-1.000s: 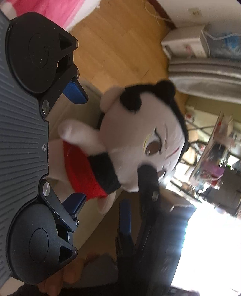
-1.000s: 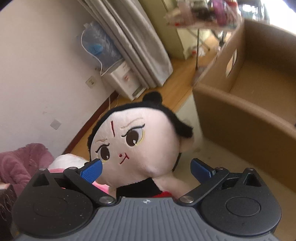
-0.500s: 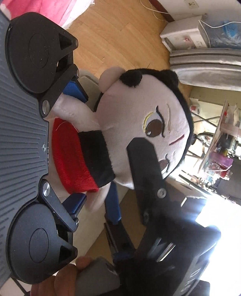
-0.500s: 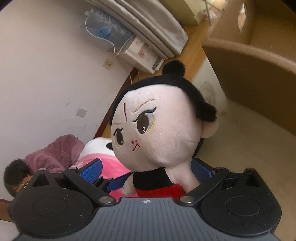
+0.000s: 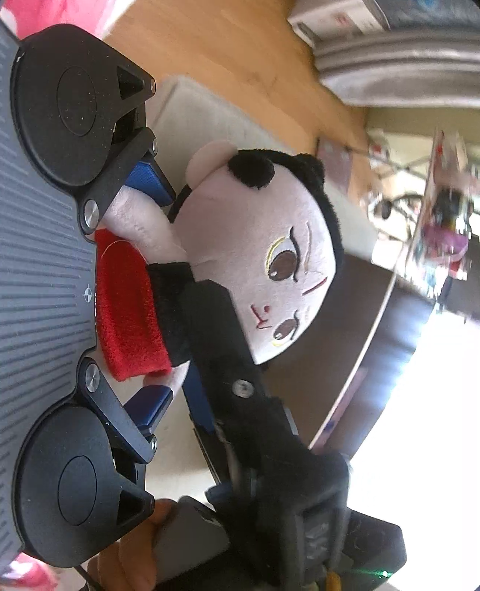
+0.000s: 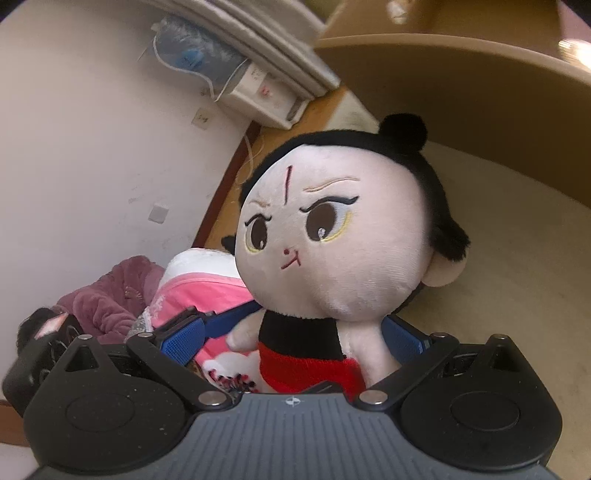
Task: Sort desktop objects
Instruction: 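Lift the plush doll with both grippers and carry it toward the box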
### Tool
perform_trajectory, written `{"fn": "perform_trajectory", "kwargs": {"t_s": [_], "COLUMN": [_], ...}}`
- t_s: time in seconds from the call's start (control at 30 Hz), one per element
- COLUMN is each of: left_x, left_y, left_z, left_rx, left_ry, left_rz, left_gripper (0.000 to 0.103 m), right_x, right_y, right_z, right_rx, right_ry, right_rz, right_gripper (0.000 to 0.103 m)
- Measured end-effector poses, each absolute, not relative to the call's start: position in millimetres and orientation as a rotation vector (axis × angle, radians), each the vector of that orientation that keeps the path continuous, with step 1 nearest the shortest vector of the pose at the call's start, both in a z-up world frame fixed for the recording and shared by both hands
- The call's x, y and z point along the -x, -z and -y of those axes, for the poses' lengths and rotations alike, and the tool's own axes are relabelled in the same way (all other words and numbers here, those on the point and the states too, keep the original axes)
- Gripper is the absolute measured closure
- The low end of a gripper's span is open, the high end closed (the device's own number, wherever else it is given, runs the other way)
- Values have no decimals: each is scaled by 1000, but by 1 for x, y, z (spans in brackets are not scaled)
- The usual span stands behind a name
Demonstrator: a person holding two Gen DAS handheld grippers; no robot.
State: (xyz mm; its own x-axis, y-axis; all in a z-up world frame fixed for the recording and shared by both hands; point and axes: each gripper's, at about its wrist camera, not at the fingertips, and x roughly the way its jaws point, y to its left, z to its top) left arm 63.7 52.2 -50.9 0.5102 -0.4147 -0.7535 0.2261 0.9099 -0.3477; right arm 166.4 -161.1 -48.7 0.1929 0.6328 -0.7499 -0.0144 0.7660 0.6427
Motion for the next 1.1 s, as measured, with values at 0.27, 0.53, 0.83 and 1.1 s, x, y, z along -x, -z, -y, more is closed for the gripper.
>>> {"fn": "perform_trajectory", "kwargs": {"t_s": [0.27, 0.53, 0.83, 1.1], "left_x": [-60, -56, -63, -66], "left_y": [51, 58, 55, 59], "left_z": [-9, 9, -7, -28], "left_rx": [177, 143, 172, 213], "left_ry": [522, 554, 484, 399], "left_rz": [-956, -980, -964, -949], "left_gripper": [0, 0, 0, 0], "right_x": [-133, -122, -117, -118], "right_y": [47, 51, 36, 31], "right_z": [217, 237, 239, 235], "right_rx": [-660, -745, -678, -558], "right_ry": [-339, -307, -252, -217], "right_rz": [-1237, -1199, -1096, -997], "right_gripper": [0, 0, 0, 0]}}
